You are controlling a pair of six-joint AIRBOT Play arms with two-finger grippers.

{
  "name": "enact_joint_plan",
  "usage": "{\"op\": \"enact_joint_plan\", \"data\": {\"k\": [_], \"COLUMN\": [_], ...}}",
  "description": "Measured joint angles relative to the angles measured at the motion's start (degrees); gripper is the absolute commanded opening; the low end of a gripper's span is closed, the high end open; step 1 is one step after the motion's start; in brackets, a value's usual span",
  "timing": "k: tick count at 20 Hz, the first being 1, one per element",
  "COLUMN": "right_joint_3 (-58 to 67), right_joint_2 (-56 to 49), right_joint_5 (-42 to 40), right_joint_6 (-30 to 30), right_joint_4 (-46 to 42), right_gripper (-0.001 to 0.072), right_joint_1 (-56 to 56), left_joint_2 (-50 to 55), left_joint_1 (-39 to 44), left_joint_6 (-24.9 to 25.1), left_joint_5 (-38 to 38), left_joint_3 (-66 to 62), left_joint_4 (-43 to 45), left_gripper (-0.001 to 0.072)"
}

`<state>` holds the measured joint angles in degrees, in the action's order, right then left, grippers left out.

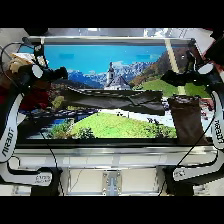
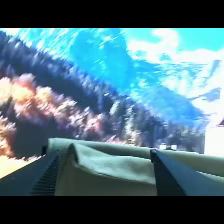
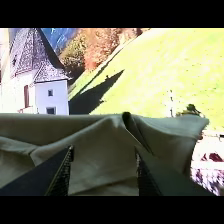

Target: Fold the shirts.

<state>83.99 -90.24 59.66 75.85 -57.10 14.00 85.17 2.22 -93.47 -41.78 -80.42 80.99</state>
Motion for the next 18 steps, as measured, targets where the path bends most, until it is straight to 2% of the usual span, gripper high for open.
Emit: {"op": "enact_joint_plan", "data": {"k": [3,5,10,18], "right_joint_3": [0.3,0.3,0.3,0.3], "right_joint_2": [-0.5,-2.5,-9.5,-17.4], "right_joint_5": [6.3,9.6,14.5,16.9], "right_joint_6": [1.8,2.4,0.2,-5.2], "right_joint_4": [-0.6,1.1,4.6,6.0], "right_gripper": [0.0466,0.0593,0.0596,0.0593], "right_joint_1": [4.1,6.6,10.1,8.5], "left_joint_2": [-0.8,1.5,10.7,14.6], "left_joint_1": [3.7,6.8,13.4,17.6], "left_joint_6": [2.8,4.7,6.7,6.6], "left_joint_5": [-2.7,-6.1,-14.0,-17.4], "left_joint_3": [-3.0,-7.7,-20.4,-24.5], "left_joint_4": [0.0,0.0,0.0,0.0], "left_gripper": [0.0598,0.0598,0.0598,0.0599]}}
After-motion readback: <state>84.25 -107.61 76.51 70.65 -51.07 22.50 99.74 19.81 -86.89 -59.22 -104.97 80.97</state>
